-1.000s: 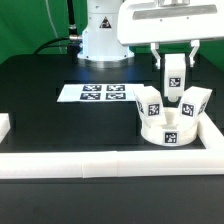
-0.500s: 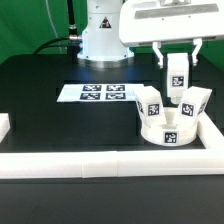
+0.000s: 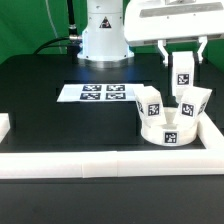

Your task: Assemble stool

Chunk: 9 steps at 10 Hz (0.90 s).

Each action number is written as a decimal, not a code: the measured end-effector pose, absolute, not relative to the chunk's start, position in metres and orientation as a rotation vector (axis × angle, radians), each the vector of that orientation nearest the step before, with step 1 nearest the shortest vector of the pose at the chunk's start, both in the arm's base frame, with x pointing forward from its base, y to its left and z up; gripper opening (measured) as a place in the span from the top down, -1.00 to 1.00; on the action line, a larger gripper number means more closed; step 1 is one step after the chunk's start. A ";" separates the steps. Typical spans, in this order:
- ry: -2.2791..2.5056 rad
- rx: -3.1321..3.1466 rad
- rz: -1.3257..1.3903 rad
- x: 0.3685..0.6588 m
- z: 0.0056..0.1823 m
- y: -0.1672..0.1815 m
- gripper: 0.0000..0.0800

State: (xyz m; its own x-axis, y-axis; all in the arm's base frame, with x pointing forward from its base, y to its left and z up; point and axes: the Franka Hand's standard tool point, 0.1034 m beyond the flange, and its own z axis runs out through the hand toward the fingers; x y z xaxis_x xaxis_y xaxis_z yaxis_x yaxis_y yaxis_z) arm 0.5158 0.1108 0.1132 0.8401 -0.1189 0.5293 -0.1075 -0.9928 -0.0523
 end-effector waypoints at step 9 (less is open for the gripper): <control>0.113 -3.024 -0.888 0.527 0.111 0.098 0.16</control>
Offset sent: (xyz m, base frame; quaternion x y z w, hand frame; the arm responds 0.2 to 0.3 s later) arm 0.0000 0.0000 0.0000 0.0000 0.0000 0.0000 1.0000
